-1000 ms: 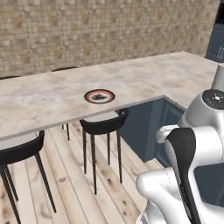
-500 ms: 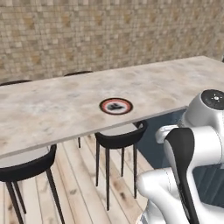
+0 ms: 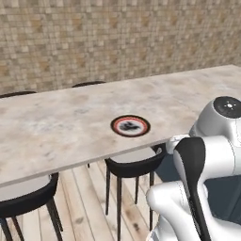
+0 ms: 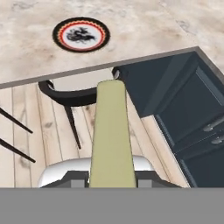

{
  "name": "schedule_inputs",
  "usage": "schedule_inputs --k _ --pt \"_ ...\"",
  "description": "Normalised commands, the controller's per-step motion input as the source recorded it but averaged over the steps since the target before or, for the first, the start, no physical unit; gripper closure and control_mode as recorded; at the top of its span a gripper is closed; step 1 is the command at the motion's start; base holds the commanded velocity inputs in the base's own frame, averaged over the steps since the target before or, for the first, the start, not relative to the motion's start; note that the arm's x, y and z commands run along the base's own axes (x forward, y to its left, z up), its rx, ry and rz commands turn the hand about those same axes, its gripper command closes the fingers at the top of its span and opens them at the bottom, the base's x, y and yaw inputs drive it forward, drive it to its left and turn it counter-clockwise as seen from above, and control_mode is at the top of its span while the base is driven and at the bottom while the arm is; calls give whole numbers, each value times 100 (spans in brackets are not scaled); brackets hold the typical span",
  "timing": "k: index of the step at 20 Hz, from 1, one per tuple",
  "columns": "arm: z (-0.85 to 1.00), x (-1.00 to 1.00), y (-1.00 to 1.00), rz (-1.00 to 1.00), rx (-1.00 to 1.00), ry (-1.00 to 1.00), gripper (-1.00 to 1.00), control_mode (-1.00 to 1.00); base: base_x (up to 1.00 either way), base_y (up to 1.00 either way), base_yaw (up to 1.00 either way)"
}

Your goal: Retrieve the butter from the fridge and place it on a plate on the dining table. Then retrieve the butter knife by the fridge and place it near the plate.

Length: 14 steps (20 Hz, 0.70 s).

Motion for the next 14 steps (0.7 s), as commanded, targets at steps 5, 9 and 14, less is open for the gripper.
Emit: schedule_inputs --k 5,9,14 --pt "0 0 0 0 0 0 100 100 20 -71 0" --pt "0 0 0 0 0 0 100 100 0 -20 0" --pt "0 0 0 0 0 0 100 100 18 12 1"
